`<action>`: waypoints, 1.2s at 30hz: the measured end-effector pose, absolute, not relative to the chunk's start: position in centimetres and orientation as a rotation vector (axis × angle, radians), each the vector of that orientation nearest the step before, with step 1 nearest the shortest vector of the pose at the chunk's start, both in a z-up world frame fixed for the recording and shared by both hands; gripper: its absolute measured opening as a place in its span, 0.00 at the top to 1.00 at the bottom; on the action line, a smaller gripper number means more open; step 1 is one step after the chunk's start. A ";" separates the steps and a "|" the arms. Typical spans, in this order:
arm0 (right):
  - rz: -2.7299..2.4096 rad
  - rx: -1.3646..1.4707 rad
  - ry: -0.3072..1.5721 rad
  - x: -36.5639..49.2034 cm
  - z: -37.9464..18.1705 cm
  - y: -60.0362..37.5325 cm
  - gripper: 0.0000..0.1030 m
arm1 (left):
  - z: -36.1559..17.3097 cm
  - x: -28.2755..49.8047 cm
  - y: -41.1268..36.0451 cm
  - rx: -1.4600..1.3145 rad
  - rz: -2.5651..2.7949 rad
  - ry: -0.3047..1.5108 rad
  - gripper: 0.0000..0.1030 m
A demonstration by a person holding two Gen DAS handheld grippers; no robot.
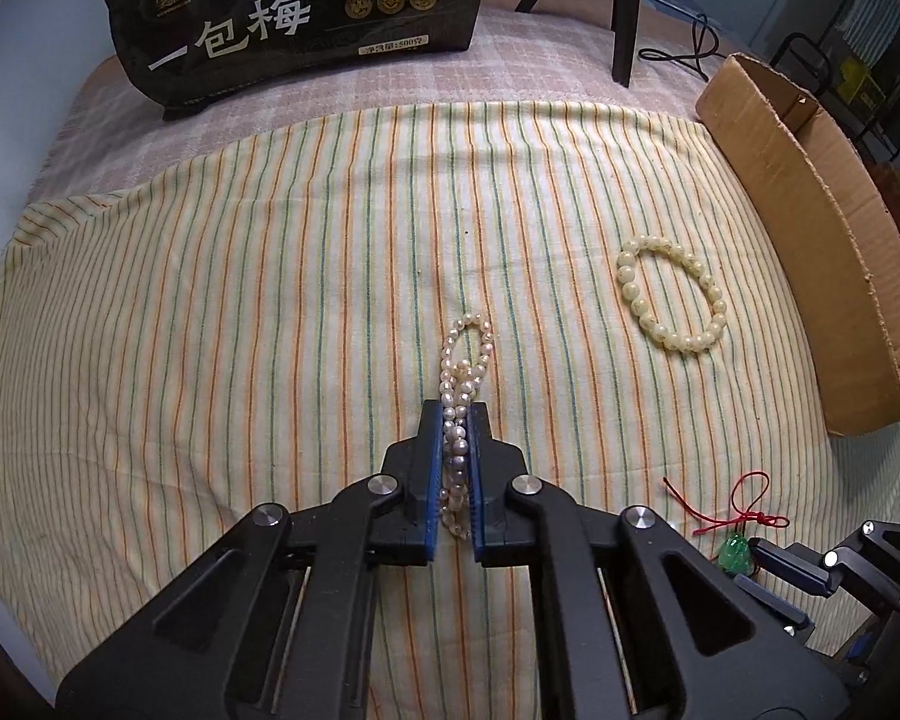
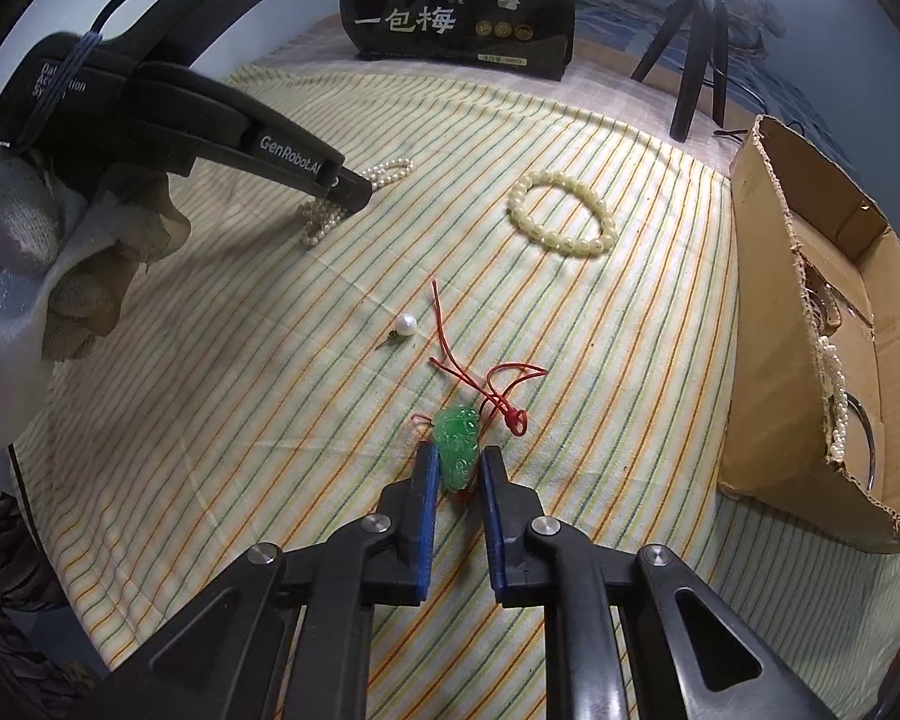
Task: Organize jewelry
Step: 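Close left tool on the pearl strand while right tool closes on the jade pendant, then carry the pearl strand in left tool while right tool carries the pendant to the box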
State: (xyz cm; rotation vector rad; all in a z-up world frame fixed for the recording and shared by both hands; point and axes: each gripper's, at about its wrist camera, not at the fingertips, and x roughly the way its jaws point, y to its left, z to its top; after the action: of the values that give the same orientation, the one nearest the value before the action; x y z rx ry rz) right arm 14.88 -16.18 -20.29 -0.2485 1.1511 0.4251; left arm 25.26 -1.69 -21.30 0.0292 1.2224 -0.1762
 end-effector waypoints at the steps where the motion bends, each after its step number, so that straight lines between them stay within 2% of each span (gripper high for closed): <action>1: 0.424 -0.245 1.146 14.9 -20.1 -16.2 0.89 | -21.1 25.2 -1.6 0.025 -0.177 1.219 0.95; 23: 0.405 -0.177 1.003 14.9 -13.8 -17.4 0.89 | -14.8 23.9 1.7 -0.148 -0.205 1.095 0.95; 36: 0.362 -0.122 0.918 15.0 -9.9 -19.3 0.89 | -10.5 22.0 0.9 -0.200 -0.270 1.011 0.95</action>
State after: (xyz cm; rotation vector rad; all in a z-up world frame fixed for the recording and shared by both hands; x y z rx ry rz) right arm 14.95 -19.34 -9.91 -0.1222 0.9177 0.3617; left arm 21.98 0.94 -10.48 -0.2005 1.0111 -0.2702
